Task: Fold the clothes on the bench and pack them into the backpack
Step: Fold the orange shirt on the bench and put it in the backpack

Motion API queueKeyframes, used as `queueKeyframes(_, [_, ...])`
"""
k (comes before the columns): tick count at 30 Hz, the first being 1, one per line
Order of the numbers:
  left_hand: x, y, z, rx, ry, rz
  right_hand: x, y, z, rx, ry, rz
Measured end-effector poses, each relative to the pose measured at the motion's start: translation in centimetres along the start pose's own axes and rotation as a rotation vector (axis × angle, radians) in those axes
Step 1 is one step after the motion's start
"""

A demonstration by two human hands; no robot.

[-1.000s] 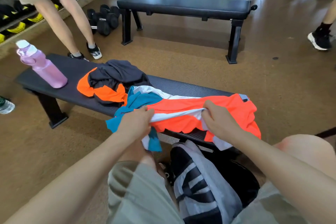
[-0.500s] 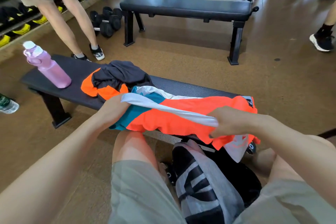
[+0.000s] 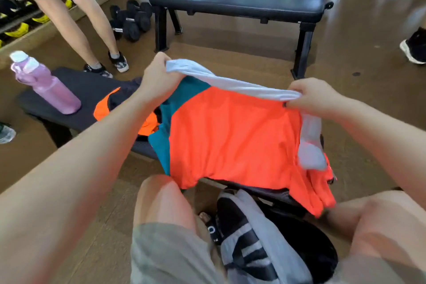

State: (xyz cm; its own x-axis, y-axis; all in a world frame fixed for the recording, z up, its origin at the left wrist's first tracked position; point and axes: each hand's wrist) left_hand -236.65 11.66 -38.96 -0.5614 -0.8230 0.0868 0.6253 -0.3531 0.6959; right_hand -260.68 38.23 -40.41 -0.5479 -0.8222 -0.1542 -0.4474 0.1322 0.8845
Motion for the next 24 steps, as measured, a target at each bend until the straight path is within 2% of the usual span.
queueKeyframes(2, [1.4, -2.9, -0.1, 0.000, 0.015, -0.045, 3.0, -1.6, 2.4, -0.052, -0.072, 0.110])
queueKeyframes(6, [1.5, -8.0, -3.8, 0.225, 0.212, -0.285, 5.0, -6.8, 6.4, -0.159, -0.248, -0.070])
queueKeyframes(9, [-1.0, -9.6, -7.9, 0.412, 0.254, -0.337, 3.7, -10.4, 7.8, -0.187, -0.279, -0.174])
queueKeyframes(12, [-4.8, -9.4, -11.4, 0.528, 0.303, -0.273, 1.2, -12.8, 8.7, -0.185, -0.202, -0.089])
queueKeyframes(15, [-7.5, -8.4, -13.2, 0.483, 0.400, -0.195, -1.1, -13.8, 8.7, -0.222, -0.114, 0.099])
queueKeyframes(18, [-8.8, -7.7, -13.5, 0.337, 0.382, -0.173, -2.8, -14.2, 7.1, -0.230, -0.011, 0.223])
queueKeyframes(21, [-9.4, -7.3, -13.1, 0.165, 0.357, -0.185, -4.0, -15.4, 4.9, -0.231, 0.069, 0.131])
queueKeyframes(24, [-9.7, -7.0, -12.4, 0.144, 0.341, -0.147, -4.5, -16.8, 3.0, -0.283, 0.104, -0.022])
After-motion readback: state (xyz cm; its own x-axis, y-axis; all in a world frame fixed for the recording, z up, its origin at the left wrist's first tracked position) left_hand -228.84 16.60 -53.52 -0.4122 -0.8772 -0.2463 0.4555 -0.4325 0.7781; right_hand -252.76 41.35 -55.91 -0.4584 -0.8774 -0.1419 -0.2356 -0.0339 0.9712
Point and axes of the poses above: each hand's wrist, its own x-axis towards the middle knuckle, its own y-axis out of the back of the hand, z = x × y, and after that the axes turned 2 degrees about -z, right-handed
